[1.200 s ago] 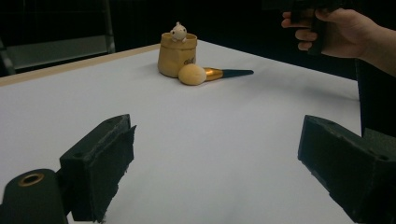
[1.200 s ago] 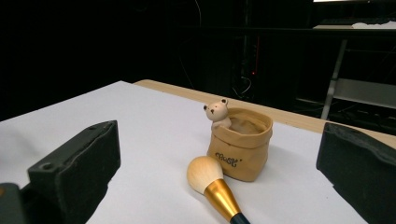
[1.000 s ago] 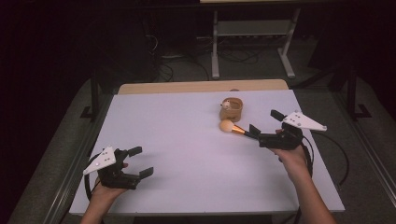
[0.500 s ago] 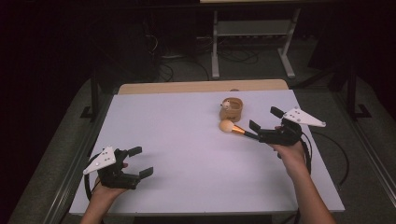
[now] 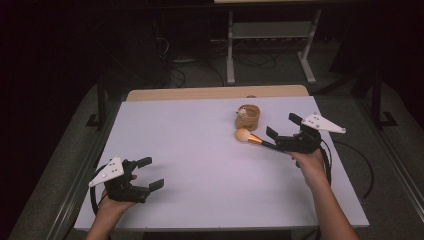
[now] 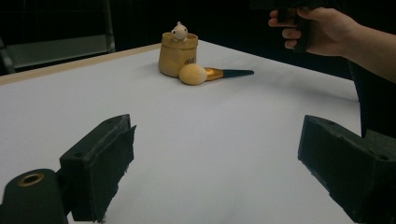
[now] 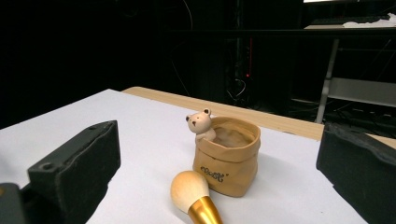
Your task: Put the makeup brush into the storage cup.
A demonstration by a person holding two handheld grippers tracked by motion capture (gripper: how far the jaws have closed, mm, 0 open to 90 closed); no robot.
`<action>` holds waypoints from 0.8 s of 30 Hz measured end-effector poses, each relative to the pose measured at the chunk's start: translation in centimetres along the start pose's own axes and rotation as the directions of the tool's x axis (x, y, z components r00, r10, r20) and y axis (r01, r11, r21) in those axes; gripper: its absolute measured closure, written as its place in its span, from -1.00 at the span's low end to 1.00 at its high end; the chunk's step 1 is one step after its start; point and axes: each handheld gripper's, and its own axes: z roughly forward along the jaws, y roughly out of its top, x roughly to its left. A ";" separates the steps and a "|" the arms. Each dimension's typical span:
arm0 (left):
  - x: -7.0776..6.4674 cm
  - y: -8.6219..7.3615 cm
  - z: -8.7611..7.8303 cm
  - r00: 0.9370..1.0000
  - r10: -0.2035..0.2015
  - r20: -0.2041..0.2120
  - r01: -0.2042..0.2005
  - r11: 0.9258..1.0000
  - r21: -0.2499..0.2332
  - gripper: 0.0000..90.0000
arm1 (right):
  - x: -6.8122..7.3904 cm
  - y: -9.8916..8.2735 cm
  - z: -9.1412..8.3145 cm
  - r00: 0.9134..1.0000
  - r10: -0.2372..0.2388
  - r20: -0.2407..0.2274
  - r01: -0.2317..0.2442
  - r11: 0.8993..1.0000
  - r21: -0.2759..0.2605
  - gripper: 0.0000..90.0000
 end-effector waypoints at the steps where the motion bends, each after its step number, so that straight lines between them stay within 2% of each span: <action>1: 0.0 0.0 0.0 1.000 0.000 0.000 0.000 1.000 -0.001 -0.78 | -0.1 0.0 0.1 1.000 0.003 0.002 -0.003 1.000 0.001 -1.00; 24: 0.0 0.0 0.0 1.000 -0.003 0.002 0.003 1.000 -0.008 -0.78 | -1.0 1.1 1.6 1.000 -0.001 0.020 0.001 1.000 0.002 -1.00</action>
